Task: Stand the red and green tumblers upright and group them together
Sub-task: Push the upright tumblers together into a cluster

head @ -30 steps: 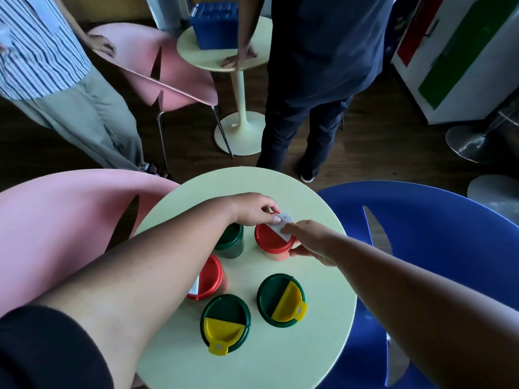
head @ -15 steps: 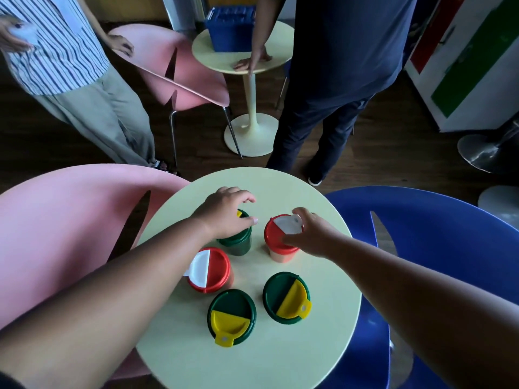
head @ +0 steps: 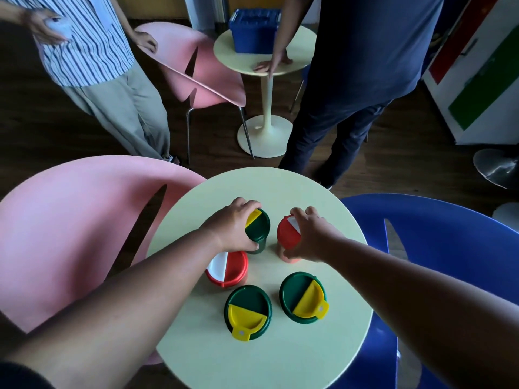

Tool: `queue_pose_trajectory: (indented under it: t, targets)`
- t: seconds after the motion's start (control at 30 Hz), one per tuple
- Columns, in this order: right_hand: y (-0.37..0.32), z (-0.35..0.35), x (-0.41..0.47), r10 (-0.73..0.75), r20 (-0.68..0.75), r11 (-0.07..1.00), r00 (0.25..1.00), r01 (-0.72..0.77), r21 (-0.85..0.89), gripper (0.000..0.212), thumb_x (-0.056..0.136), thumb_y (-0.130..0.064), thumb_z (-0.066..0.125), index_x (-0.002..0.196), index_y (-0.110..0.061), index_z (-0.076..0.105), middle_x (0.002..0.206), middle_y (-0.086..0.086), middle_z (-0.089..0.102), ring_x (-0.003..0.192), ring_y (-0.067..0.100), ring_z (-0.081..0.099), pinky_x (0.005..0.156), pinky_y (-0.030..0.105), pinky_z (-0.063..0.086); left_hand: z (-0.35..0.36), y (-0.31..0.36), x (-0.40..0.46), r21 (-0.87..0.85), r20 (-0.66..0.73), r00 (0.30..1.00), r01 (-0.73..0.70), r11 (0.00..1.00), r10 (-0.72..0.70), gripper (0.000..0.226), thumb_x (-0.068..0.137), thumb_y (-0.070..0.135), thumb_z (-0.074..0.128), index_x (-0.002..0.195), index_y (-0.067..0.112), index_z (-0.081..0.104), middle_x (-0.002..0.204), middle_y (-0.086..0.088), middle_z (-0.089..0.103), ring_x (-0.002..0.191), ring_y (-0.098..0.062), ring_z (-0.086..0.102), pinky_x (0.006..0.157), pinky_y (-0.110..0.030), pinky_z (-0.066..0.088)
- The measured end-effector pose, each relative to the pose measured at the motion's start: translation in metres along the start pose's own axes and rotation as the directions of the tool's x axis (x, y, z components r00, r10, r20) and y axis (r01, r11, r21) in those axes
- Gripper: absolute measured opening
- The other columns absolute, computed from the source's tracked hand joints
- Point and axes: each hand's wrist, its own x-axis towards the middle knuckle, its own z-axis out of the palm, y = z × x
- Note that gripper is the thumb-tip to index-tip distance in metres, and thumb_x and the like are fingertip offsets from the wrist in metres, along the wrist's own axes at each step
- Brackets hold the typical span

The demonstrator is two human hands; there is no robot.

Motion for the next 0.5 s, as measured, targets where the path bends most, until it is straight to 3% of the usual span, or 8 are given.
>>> queue_pose_trajectory:
  t: [0.2, 0.5]
  targets:
    - [-0.0070, 0.0055, 0.0025, -0.015, -0.005, 1.000, 1.000, 0.015, -0.015, 0.099, 0.060, -0.053, 0.081, 0.142, -0.028, 0.032, 0.125, 0.006, 0.042, 0.105, 0.030, 0.057, 0.074, 0.039, 0.056, -0.0032, -0.0028, 0.0004, -0.005, 0.014, 0.999, -0.034, 0.999, 0.034, 0.085, 0.064, 0.038, 0.083, 0.136, 0.036, 0.039, 0.133, 0.004, 0.040, 0.108, -0.022, 0.058, 0.082, -0.030, 0.048]
    - [-0.0073, 0.0022, 0.0038, -0.078, 0.017, 0.995, 0.997, 0.079, -0.062, 0.101, 0.060, -0.051, 0.082, 0.143, -0.029, 0.030, 0.126, 0.005, 0.041, 0.107, 0.029, 0.055, 0.077, 0.043, 0.057, -0.0007, -0.0043, 0.0036, -0.047, 0.031, 0.997, -0.063, 0.997, 0.064, 0.087, 0.061, 0.039, 0.083, 0.136, 0.040, 0.040, 0.133, 0.007, 0.040, 0.113, -0.019, 0.056, 0.093, -0.034, 0.050]
